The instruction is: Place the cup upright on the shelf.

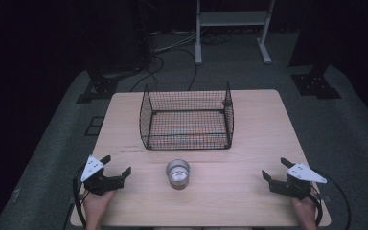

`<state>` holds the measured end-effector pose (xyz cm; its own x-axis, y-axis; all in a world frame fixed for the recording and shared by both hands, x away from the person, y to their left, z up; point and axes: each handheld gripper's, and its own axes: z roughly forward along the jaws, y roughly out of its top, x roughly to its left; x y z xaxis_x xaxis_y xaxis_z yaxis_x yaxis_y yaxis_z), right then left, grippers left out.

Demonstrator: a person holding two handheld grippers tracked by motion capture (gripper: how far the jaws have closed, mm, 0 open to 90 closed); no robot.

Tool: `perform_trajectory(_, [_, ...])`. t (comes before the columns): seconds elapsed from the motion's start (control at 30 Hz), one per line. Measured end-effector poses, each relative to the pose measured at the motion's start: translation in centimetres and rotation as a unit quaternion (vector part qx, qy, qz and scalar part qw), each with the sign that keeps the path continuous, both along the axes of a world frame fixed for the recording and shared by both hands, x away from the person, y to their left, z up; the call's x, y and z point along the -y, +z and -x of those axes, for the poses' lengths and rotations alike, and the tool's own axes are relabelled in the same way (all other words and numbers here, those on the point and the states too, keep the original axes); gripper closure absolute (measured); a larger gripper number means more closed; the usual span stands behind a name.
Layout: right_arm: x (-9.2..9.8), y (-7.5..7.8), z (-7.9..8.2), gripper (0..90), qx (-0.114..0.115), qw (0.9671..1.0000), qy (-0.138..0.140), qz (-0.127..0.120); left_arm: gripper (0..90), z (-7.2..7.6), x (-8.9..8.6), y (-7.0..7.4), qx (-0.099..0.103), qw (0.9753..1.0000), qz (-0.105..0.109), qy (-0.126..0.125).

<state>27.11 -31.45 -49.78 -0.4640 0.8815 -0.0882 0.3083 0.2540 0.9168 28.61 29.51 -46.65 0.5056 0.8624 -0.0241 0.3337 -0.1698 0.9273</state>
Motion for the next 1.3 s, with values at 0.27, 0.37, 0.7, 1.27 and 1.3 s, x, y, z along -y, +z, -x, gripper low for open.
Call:
perform_trajectory(0.27, [0.1, 0.0, 0.0, 13.5, 0.003, 1.0000, 0.002, -0.002, 2.4, 0.0, 0.3, 0.0, -0.005, 0.9999, -0.006, -0.009])
perform_trajectory(0.37, [0.1, 0.0, 0.0, 13.5, 0.003, 1.0000, 0.002, -0.003, 2.4, 0.0, 0.4, 0.0, -0.002, 0.9999, -0.005, -0.011])
perform_trajectory(0.7, [0.1, 0.0, 0.0, 13.5, 0.003, 1.0000, 0.000, -0.004, 2.4, 0.0, 0.8, 0.0, -0.002, 0.9997, -0.007, -0.022])
perform_trajectory(1.27, [0.1, 0.0, 0.1, 13.5, 0.003, 1.0000, -0.001, -0.005, 2.1, 0.1, 1.6, 0.2, 0.000, 0.9990, -0.010, -0.043])
perform_trajectory(1.3, [0.1, 0.0, 0.1, 13.5, 0.003, 1.0000, -0.001, -0.005, 2.1, 0.1, 1.7, 0.2, 0.000, 0.9990, -0.009, -0.045])
